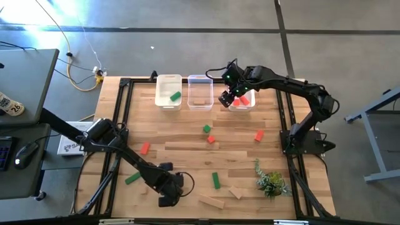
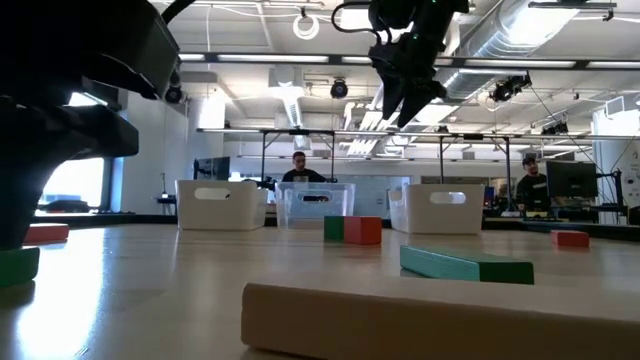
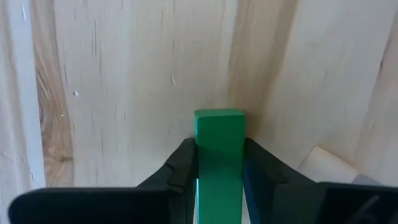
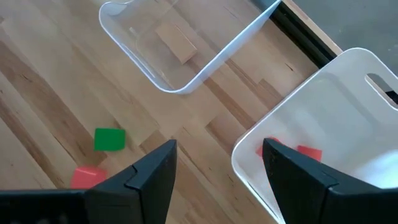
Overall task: Sort & place blocks by color
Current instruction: Put the green block into the left white bin
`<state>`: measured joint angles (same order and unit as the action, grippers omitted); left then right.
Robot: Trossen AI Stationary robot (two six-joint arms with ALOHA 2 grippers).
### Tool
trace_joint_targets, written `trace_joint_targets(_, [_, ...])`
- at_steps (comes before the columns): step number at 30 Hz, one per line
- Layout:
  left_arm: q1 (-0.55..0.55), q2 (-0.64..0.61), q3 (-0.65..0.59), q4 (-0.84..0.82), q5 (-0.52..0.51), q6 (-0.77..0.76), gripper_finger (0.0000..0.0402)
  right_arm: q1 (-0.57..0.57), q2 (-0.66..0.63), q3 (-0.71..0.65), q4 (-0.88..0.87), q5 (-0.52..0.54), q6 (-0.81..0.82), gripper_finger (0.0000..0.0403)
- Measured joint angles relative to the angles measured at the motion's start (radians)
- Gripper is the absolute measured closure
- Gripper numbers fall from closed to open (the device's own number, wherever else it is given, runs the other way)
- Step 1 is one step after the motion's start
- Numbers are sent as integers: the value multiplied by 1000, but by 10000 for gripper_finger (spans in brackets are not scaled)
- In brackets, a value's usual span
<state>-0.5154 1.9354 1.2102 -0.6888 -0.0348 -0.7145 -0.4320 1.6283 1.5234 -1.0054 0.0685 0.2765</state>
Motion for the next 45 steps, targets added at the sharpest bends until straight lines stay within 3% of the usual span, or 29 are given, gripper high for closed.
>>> trace_joint_targets(12, [138,-3,33,-34,-2,112,336,-27,0,0,0,-10,-94,178])
trace_joint_targets(23, [356,-3,127,-168,-17,330,336,-93,-59,-1,1,-9,-189,178])
trace_joint_targets(33, [553,-11,211,-242,-99,495,336,-159,-110,-1,2,-8,-258,178])
trace_joint_targets(45, [780,-175,211,-303,-263,560,332,-190,-112,-1,2,-11,-239,178])
